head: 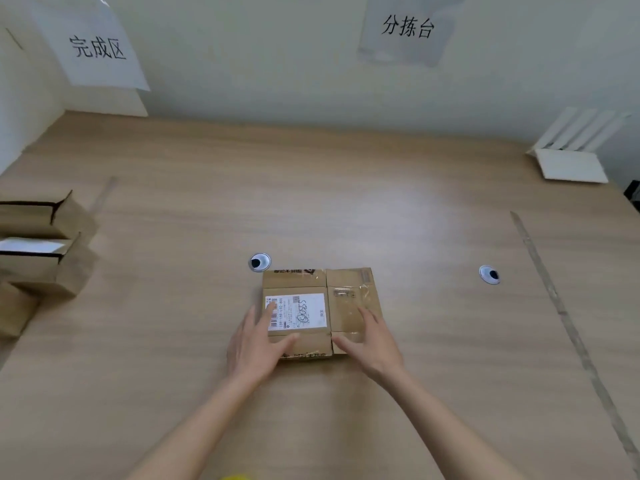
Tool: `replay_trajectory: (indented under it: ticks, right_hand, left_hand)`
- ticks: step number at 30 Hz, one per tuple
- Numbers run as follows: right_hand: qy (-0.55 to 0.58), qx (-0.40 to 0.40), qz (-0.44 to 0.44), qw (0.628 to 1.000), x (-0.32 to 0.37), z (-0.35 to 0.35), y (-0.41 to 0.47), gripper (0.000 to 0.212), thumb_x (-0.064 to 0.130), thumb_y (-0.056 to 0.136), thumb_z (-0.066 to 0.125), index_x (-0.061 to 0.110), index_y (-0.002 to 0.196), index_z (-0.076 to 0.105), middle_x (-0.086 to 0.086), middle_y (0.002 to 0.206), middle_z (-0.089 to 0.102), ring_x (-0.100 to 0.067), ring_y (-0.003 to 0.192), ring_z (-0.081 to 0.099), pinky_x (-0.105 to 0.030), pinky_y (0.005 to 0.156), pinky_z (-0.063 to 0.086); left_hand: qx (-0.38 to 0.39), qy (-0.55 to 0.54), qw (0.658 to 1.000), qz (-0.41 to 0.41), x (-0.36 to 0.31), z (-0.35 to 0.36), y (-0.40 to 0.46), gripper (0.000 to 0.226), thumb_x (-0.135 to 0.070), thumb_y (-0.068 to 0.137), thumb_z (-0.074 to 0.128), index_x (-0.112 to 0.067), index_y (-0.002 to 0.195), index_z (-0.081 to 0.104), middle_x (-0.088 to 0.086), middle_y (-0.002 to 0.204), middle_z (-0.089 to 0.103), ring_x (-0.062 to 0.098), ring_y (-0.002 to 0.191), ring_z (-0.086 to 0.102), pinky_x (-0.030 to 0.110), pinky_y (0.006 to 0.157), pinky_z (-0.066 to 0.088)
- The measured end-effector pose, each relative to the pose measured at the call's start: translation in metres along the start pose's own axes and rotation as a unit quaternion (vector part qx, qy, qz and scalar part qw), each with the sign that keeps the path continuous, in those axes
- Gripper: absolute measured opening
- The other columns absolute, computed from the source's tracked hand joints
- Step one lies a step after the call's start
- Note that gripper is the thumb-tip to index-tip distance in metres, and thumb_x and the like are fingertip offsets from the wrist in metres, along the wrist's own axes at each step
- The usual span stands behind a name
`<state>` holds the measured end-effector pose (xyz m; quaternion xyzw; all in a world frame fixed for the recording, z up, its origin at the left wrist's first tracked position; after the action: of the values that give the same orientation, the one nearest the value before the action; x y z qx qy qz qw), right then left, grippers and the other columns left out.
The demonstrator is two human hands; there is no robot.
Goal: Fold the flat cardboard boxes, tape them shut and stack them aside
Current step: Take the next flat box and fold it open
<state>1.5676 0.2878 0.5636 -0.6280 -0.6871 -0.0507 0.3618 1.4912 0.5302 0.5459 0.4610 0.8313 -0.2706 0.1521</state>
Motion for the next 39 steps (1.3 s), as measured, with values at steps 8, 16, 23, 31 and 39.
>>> replay_trajectory:
  ticks: [8, 16, 23, 31, 39]
  right_hand:
    - [0.020, -0.015, -0.002, 1.000, -0.006, 0.020, 0.035, 0.107, 0.070, 0.073, 0.073, 0.027, 0.158, 0.025, 0.005, 0.157, 0.040, -0.021, 0.143, 0.039, -0.044, 0.110, 0.042]
    - [0.163, -0.028, 0.012, 0.986, -0.016, -0.007, 0.019, 0.105, 0.065, 0.065, 0.082, 0.037, 0.153, 0.031, 0.005, 0.142, 0.042, -0.015, 0.127, 0.053, -0.035, 0.100, 0.044]
    - [0.291, 0.035, -0.111, 0.950, 0.007, -0.070, -0.016, 0.107, 0.033, 0.068, 0.095, 0.036, 0.153, 0.031, 0.001, 0.140, 0.047, -0.010, 0.124, 0.054, -0.040, 0.105, 0.053]
    - [0.273, 0.013, -0.177, 0.945, 0.002, -0.132, -0.084, 0.098, 0.028, 0.074, 0.089, 0.055, 0.145, 0.028, 0.022, 0.138, 0.049, 0.004, 0.127, 0.049, -0.014, 0.092, 0.044]
    - [0.352, 0.013, -0.138, 0.926, -0.047, -0.098, -0.167, 0.073, 0.045, 0.084, 0.082, 0.052, 0.138, 0.034, 0.022, 0.137, 0.059, 0.001, 0.125, 0.058, -0.019, 0.088, 0.056]
  left_hand:
    - [-0.039, -0.101, 0.993, -0.041, 0.002, 0.024, 0.013, 0.099, -0.054, 0.076, 0.080, -0.032, 0.157, 0.027, -0.012, 0.152, 0.037, 0.011, 0.137, 0.039, 0.033, 0.100, 0.041]
    - [-0.103, -0.215, 0.971, -0.030, -0.033, 0.007, -0.021, 0.117, -0.041, 0.064, 0.093, -0.039, 0.157, 0.023, -0.022, 0.128, 0.044, 0.000, 0.118, 0.046, 0.022, 0.094, 0.037]
    - [-0.117, -0.312, 0.942, 0.030, -0.088, -0.036, -0.054, 0.112, -0.040, 0.060, 0.096, -0.033, 0.154, 0.035, -0.013, 0.135, 0.055, -0.003, 0.119, 0.054, 0.031, 0.103, 0.050]
    - [-0.102, -0.401, 0.904, 0.105, -0.141, -0.063, -0.115, 0.071, -0.049, 0.064, 0.091, -0.070, 0.115, 0.046, -0.030, 0.118, 0.062, -0.015, 0.105, 0.058, 0.011, 0.079, 0.054]
    - [-0.016, -0.412, 0.902, 0.126, -0.121, -0.007, -0.186, 0.081, -0.059, 0.066, 0.085, -0.061, 0.136, 0.045, -0.021, 0.128, 0.056, 0.003, 0.114, 0.062, 0.026, 0.081, 0.059]
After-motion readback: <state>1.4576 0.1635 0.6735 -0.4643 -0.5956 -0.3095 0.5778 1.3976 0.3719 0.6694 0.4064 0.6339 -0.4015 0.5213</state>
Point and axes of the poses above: each hand's wrist, its own y-axis towards the middle knuckle, its own z-axis out of the palm, x = y × z, the point moved 10 cm from there along y, towards the middle knuckle
